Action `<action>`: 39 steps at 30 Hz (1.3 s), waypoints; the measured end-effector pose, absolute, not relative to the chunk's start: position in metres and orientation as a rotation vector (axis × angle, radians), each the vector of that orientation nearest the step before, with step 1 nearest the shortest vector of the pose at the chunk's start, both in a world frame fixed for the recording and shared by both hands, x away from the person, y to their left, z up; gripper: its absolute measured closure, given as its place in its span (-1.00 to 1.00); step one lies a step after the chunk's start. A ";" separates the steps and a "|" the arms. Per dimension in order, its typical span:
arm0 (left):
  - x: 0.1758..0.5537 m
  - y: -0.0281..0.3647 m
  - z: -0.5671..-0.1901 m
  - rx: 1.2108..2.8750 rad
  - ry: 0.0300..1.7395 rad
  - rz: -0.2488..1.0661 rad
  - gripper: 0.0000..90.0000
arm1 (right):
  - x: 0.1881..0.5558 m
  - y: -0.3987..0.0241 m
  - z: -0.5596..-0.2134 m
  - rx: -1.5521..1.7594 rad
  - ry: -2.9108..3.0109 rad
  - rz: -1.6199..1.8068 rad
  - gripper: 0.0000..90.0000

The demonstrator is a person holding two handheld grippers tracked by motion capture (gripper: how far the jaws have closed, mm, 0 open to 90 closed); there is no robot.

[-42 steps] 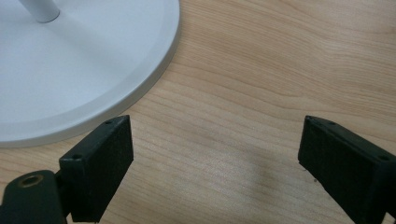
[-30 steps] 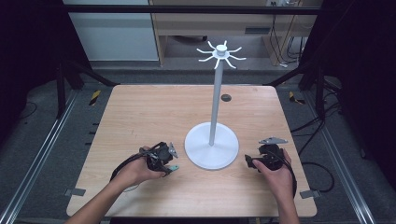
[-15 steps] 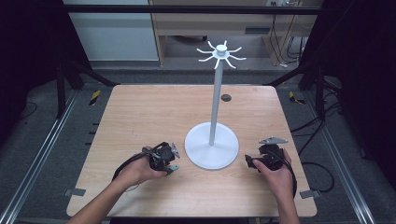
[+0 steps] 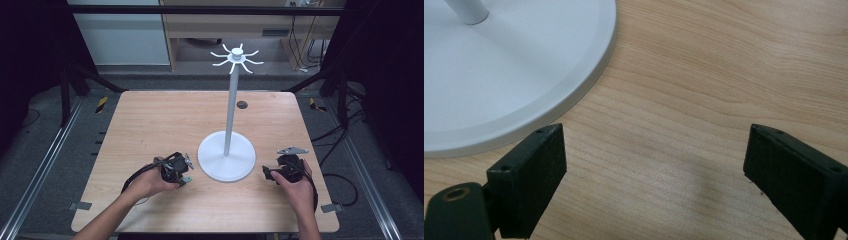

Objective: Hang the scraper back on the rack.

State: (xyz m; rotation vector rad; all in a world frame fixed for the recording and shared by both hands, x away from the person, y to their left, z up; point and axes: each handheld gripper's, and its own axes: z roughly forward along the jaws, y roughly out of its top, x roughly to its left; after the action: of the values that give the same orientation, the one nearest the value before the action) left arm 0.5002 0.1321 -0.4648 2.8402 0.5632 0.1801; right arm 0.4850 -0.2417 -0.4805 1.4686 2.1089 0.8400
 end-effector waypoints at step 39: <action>0.478 0.195 -0.413 2.450 0.628 0.354 0.64 | 0.485 -0.239 -0.482 1.471 2.115 0.825 -0.77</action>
State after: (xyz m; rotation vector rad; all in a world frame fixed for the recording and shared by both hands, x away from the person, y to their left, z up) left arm 0.4782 0.1953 -0.4132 2.4496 0.6281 0.3545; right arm 0.4855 -0.2390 -0.4824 1.4708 2.1152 0.8249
